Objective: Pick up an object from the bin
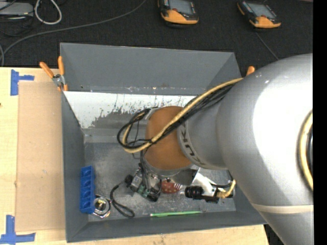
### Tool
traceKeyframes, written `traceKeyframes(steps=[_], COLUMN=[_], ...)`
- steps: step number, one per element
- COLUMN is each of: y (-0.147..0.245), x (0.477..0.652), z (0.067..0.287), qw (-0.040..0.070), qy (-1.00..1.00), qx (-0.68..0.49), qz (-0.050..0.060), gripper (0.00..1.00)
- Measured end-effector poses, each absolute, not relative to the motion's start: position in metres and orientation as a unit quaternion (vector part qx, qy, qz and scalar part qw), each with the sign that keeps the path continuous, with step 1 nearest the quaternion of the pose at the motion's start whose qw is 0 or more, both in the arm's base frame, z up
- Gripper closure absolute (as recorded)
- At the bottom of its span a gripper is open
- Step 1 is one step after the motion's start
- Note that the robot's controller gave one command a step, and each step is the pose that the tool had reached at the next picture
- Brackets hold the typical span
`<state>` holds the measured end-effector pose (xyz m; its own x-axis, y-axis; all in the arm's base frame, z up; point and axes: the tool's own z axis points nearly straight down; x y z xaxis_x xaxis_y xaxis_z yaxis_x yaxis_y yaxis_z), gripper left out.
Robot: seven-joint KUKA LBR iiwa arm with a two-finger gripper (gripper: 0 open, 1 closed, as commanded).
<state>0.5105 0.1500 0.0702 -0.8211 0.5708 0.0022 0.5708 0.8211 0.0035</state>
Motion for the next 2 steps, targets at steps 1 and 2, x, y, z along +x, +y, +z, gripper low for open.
traceKeyframes(steps=[1,2], y=[0.149,0.149], x=[0.507,0.509], z=[0.094,0.127], qw=[0.005,0.003], qy=[-0.954,-0.955], qx=[-0.299,-0.298], qz=[0.001,0.0], gripper=[1.0,1.0])
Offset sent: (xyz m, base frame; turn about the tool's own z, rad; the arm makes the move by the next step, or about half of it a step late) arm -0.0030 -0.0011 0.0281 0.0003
